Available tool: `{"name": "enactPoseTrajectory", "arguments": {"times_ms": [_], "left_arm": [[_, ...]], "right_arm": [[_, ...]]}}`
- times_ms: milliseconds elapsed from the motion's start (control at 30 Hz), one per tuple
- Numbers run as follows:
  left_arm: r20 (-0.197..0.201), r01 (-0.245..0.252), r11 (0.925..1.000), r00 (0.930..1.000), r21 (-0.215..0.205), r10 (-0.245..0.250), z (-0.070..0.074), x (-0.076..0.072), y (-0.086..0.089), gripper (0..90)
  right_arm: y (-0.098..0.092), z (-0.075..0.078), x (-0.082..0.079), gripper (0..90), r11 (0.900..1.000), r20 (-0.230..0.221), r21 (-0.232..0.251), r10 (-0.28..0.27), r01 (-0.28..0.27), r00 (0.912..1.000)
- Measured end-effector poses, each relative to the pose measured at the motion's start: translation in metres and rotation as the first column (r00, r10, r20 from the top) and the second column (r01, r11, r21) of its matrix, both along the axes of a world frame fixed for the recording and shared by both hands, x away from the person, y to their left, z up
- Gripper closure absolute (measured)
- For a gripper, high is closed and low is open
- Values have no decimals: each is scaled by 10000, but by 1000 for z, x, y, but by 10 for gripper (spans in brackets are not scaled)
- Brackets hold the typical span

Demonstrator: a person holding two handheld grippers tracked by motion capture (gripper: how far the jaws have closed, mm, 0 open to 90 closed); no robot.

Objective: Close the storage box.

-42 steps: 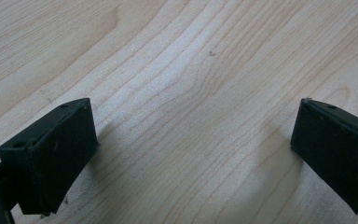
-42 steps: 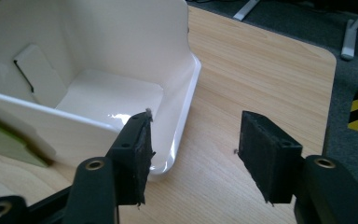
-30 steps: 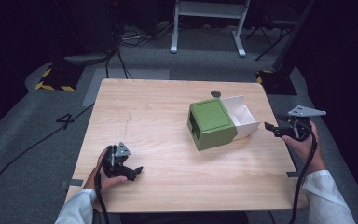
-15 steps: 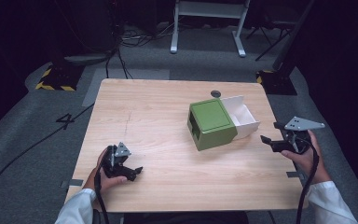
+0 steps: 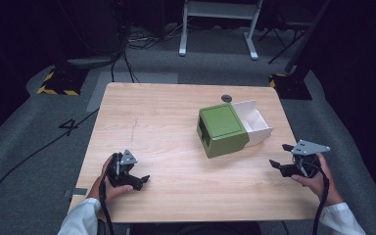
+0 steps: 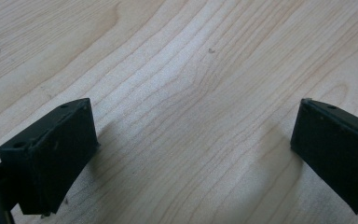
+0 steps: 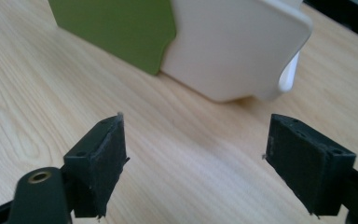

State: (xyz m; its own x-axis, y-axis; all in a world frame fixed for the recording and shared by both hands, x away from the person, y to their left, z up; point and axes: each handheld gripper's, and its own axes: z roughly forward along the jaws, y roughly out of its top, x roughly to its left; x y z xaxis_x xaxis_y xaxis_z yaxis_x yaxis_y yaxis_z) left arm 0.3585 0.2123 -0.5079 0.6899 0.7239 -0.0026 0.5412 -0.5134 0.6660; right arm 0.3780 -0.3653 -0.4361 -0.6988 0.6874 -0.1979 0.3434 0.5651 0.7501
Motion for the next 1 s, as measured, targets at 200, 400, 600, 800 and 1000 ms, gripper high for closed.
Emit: {"name": "enactPoseTrajectory", "arguments": {"times_ms": [200, 400, 600, 800, 1000], "left_arm": [[-2, -1, 10000, 10000, -3, 1, 0, 0, 0, 5], [-1, 1, 10000, 10000, -3, -1, 0, 0, 0, 5], [2, 1, 10000, 10000, 3, -1, 0, 0, 0, 5], [-3, 1, 10000, 10000, -2, -1, 0, 0, 0, 5], [-26, -7, 10000, 10000, -40, 7, 0, 0, 0, 5]], "right_arm": [[-9, -17, -9, 196, 9999, -238, -48, -167, 166, 9996], [-22, -37, -18, 192, 9984, -602, -98, -556, 551, 9966], [-36, -52, -24, 187, 9943, -925, 334, -979, 1013, 9909], [-49, -65, -28, 177, 9850, -1209, 762, -1450, 1548, 9820], [-54, -71, -28, 157, 9751, -1402, 1018, -1819, 1969, 9733]]}}
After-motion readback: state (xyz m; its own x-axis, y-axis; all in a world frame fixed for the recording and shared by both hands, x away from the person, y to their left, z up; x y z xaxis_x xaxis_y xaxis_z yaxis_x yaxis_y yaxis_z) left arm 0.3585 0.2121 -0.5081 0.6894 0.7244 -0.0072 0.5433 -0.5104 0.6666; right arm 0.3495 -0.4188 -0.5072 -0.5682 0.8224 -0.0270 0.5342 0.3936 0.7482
